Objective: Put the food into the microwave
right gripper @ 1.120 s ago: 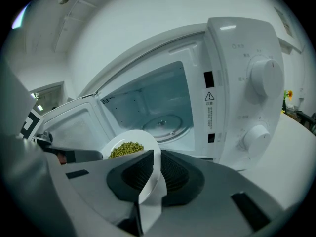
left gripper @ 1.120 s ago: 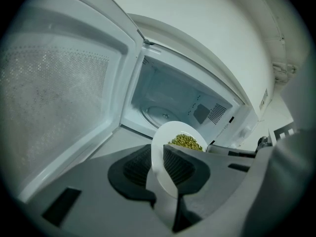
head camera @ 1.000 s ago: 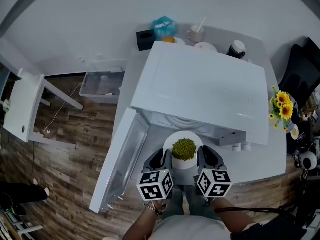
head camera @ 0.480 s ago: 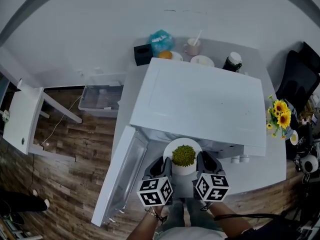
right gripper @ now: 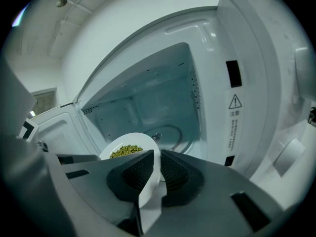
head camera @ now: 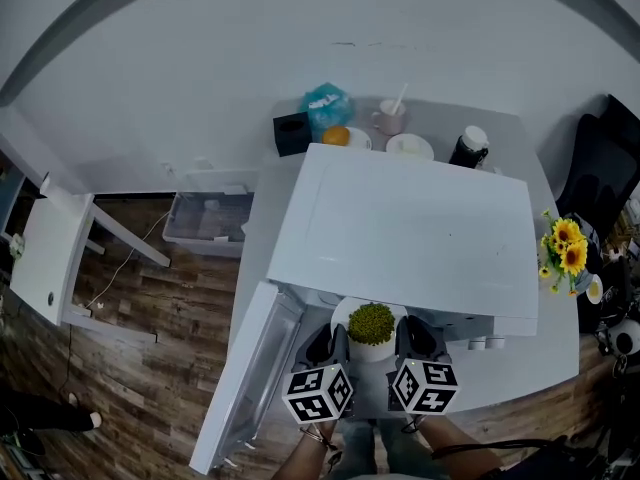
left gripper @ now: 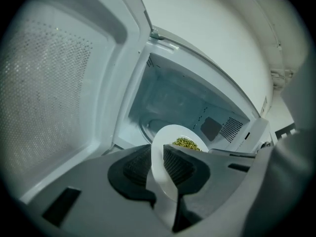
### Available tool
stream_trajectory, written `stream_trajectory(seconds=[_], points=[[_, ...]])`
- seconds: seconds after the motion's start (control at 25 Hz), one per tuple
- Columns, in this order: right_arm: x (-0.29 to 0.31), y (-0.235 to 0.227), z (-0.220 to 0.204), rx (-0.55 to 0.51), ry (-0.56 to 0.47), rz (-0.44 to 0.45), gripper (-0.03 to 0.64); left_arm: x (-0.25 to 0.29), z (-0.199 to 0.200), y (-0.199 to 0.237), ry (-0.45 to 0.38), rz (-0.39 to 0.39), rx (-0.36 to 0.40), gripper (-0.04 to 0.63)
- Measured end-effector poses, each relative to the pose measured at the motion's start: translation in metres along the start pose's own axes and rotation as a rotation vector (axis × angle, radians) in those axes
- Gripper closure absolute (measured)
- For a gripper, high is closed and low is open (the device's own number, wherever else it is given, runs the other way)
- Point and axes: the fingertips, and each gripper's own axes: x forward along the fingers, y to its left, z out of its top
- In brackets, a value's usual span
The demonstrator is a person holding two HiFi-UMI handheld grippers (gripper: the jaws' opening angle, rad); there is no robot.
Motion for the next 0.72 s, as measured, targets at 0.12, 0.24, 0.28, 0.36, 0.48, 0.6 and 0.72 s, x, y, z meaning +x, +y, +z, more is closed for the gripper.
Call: stream_trajectory(seconds=[0.12, 0.24, 0.28, 0.36, 0.48, 0.6, 0.72], points=[[0.006, 0.000, 0.004, 0.003, -0.010, -0.011, 0.560, 0.007, 0.006, 0.001, -0.011, 0.007, 0.006, 0.515], [0.013, 0.000, 0.006, 0.000, -0.019, -0.022, 0.560, 0.014, 0.010, 0.004, -0.021, 0.012, 0.006, 0.515], [0.015, -0.001, 0.007, -0.002, -0.022, -0.027, 0.560, 0.016, 0.010, 0.005, -0.024, 0.013, 0.005, 0.515], [0.019, -0.002, 0.008, -0.002, -0.028, -0.034, 0.560, 0.020, 0.011, 0.005, -0.034, 0.011, 0.006, 0.515], [0.024, -0.003, 0.010, 0.000, -0.039, -0.045, 0.560, 0.025, 0.014, 0.007, -0.049, 0.008, 0.012, 0.515], [0.029, -0.004, 0.011, -0.001, -0.052, -0.058, 0.560, 0.031, 0.017, 0.008, -0.058, 0.008, 0.023, 0.515], [0.034, -0.004, 0.014, 0.006, -0.069, -0.069, 0.560, 0.037, 0.022, 0.008, -0.069, 0.010, 0.045, 0.515]])
